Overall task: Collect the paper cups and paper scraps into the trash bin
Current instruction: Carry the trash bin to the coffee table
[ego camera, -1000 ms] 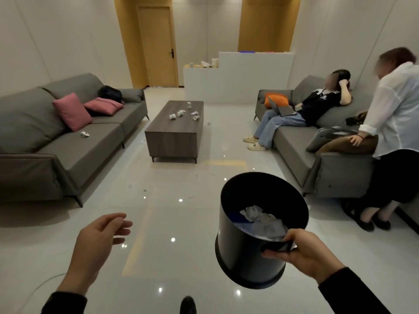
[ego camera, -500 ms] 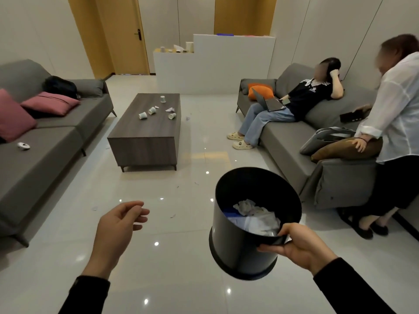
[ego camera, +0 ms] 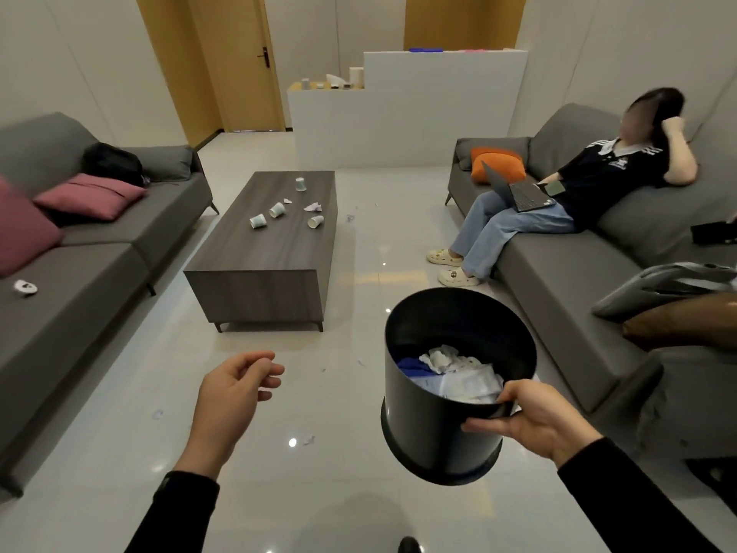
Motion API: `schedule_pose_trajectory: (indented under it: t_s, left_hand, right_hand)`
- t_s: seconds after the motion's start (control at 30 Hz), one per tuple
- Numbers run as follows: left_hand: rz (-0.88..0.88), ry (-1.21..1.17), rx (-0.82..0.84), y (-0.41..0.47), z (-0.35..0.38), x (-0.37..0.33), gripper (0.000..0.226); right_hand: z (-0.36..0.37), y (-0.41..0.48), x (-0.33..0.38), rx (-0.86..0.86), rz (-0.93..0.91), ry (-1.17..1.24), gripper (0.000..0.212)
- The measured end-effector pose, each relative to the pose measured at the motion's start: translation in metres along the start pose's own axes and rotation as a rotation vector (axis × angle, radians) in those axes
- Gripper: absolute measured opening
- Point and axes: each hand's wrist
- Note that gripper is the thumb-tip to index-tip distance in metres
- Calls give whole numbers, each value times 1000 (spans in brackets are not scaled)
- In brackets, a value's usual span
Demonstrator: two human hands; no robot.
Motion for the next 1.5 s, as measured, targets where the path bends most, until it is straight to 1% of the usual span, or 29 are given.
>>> schedule_pose_trajectory:
  t_s: [0.23,0.27,0.4,0.57,0.63,0.77,0.9,1.1,1.33,1.5]
  left_hand:
    - [-59,6,-55,125,63,10,16]
    - [-61,1,-63,143,69,12,17]
    - [-66,-6,-65,225,94,28,17]
    - [-71,-35,-49,342,120,69,16]
    - [-85,-57,-49,393,129,83,17]
    - [-106,-83,0,496,150,98,16]
    - [-109,-77,54,584,172,103,16]
    - [-109,-93,76,683,214,110,15]
    - [-127,-56,12,800,279,129,21]
    - [-159,-42,-57,875,330,129,19]
  right_hand:
    - [59,102,129,18,11,-89,55]
    - [68,113,146,23,17,-93,54]
    - [105,161,206,38,47,-115,39]
    - [166,223,272,12,75,-85,35]
    - [196,248,301,0,81,-57,36]
    - [249,298,361,-48,67,-23,46]
    - [286,336,418,-88,72,6,46]
    - [329,400,499,-58,86,15,41]
    - [370,502,600,-66,109,-91,43]
    - [396,568,686,-19,130,-153,40]
Point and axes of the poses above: each hand's wrist, its own y-axis towards the middle knuckle, its own z-axis out of the palm, x = y × z, and after that the axes turned 14 degrees about z, right-handed
